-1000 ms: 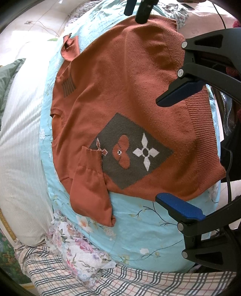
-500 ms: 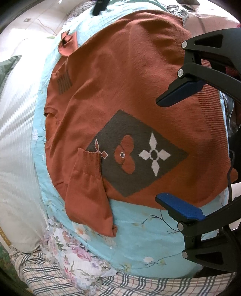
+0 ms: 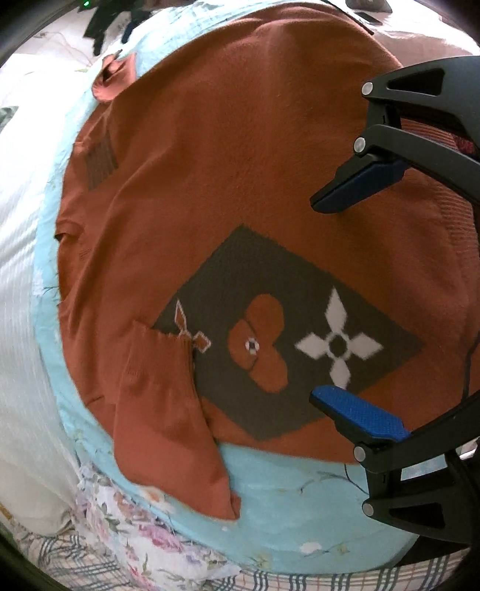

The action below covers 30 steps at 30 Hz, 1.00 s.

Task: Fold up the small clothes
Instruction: 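Grasp the sweater sleeve cuff with the right gripper and lift it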

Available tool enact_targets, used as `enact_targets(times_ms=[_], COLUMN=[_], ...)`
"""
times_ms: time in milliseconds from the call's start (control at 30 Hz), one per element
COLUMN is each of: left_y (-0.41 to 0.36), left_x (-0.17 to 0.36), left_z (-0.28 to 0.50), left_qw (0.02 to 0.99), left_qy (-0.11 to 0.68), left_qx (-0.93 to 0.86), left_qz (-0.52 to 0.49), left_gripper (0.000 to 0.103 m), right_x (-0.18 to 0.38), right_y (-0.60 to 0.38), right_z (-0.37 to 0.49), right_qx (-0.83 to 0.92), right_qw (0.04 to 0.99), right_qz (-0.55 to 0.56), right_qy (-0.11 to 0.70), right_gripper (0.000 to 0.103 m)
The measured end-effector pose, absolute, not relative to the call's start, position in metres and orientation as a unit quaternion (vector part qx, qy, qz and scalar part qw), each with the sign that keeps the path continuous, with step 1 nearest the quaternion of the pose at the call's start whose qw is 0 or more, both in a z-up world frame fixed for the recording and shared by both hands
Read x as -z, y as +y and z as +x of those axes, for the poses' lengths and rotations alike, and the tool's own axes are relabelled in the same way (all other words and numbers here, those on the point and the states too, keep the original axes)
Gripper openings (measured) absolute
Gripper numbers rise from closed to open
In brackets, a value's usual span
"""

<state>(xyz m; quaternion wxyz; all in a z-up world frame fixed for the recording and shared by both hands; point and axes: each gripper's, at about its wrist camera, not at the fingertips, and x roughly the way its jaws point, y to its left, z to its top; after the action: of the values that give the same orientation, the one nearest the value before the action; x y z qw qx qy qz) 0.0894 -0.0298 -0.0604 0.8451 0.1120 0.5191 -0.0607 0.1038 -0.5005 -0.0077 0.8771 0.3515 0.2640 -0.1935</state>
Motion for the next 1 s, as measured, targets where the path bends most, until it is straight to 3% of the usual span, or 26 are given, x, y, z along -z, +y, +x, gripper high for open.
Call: enact_targets(times_ms=[167, 467, 667, 1000], left_y=[-0.045, -0.066, -0.066, -0.042], left_x=[0.074, 0.09, 0.089, 0.075], left_z=[0.104, 0.124, 0.125, 0.106], left_qw=[0.838, 0.826, 0.828, 0.841], left_qy=[0.528, 0.546, 0.542, 0.528], left_qx=[0.071, 0.09, 0.099, 0.102], left_qz=[0.113, 0.104, 0.1, 0.065], left_gripper=[0.095, 0.096, 0.096, 0.096], right_x=[0.023, 0.027, -0.008, -0.04], right_y=[-0.563, -0.582, -0.521, -0.332], right_z=[0.126, 0.157, 0.18, 0.225], right_qx=[0.231, 0.226, 0.131, -0.093], right_qw=[0.854, 0.863, 0.91, 0.925], right_qz=[0.391, 0.37, 0.292, 0.209], right_qy=[0.254, 0.259, 0.265, 0.304], right_gripper=[0.052, 0.012, 0.008, 0.007])
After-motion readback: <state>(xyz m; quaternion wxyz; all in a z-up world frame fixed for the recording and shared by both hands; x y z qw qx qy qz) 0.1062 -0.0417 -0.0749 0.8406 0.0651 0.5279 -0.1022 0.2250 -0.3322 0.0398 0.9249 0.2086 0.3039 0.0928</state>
